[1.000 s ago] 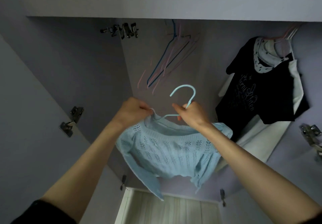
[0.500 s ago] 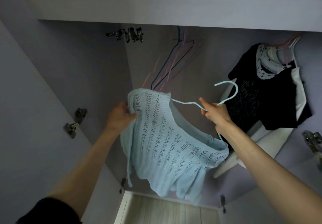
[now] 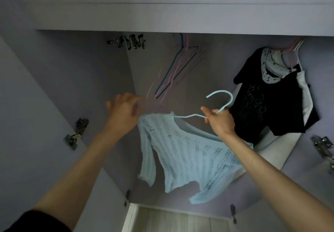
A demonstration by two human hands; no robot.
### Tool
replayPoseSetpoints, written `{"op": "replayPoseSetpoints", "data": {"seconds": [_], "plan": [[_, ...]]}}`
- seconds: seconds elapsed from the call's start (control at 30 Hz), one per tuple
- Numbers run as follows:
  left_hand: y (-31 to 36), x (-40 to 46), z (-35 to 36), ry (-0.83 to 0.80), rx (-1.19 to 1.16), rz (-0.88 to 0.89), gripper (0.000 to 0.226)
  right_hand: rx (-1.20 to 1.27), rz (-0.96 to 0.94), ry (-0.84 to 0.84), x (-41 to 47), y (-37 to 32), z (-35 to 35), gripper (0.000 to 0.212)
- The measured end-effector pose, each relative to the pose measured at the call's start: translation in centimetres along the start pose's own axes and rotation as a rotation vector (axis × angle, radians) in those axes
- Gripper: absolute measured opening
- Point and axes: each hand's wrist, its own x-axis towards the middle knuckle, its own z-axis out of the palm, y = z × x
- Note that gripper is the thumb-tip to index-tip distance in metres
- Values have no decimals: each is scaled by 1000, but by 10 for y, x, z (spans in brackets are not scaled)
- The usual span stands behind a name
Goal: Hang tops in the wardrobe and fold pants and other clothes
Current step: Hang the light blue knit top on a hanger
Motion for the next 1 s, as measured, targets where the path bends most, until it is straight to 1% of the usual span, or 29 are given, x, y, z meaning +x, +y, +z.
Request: {"op": "replayPoseSetpoints", "data": {"seconds": [0.07, 0.13, 0.17, 0.27, 0.4, 0.47, 0.5, 0.57, 0.63, 0.67, 0.73, 0.77, 0.8, 0.87, 0.93, 1.0], "plan": [[15, -5, 11, -112, 74, 202, 32, -7, -19, -14, -3, -6, 2, 54], [25, -8, 19, -188, 84, 269, 32, 8, -56, -25, -3, -12, 2, 55], [28, -8, 22, -187, 62, 268, 29, 15, -78, -32, -3, -15, 0, 56], [36, -7, 25, -129, -75, 260, 18, 35, -121, -70, -4, -21, -7, 57], [40, -4, 19, -178, -454, 125, 11, 93, -132, -150, -8, -18, -17, 53], [40, -4, 18, -185, -504, 73, 10, 129, -144, -205, -12, -15, -20, 46], [41, -5, 19, -184, -529, 51, 10, 141, -157, -239, -13, -13, -23, 41], [43, -6, 17, -148, -657, -7, 11, 130, -194, -350, -14, -13, -30, 33], [45, -6, 11, -86, -787, -50, 21, 84, -213, -487, -14, -15, -36, 24], [44, -6, 8, -68, -812, -45, 24, 77, -210, -528, -14, -15, -37, 20], [43, -8, 2, -107, -780, 25, 22, 102, -201, -519, -13, -14, -38, 16], [42, -9, 0, -150, -718, 83, 17, 120, -204, -496, -13, -14, -38, 15], [40, -9, -2, -187, -627, 146, 13, 131, -210, -480, -13, -16, -37, 14], [34, -6, 0, -224, -414, 233, 19, 116, -241, -482, -16, -23, -34, 14], [28, -4, 4, -261, -204, 229, 26, 72, -298, -505, -19, -32, -29, 15], [25, -5, 6, -227, -80, 243, 18, 48, -348, -517, -21, -39, -27, 15]]}}
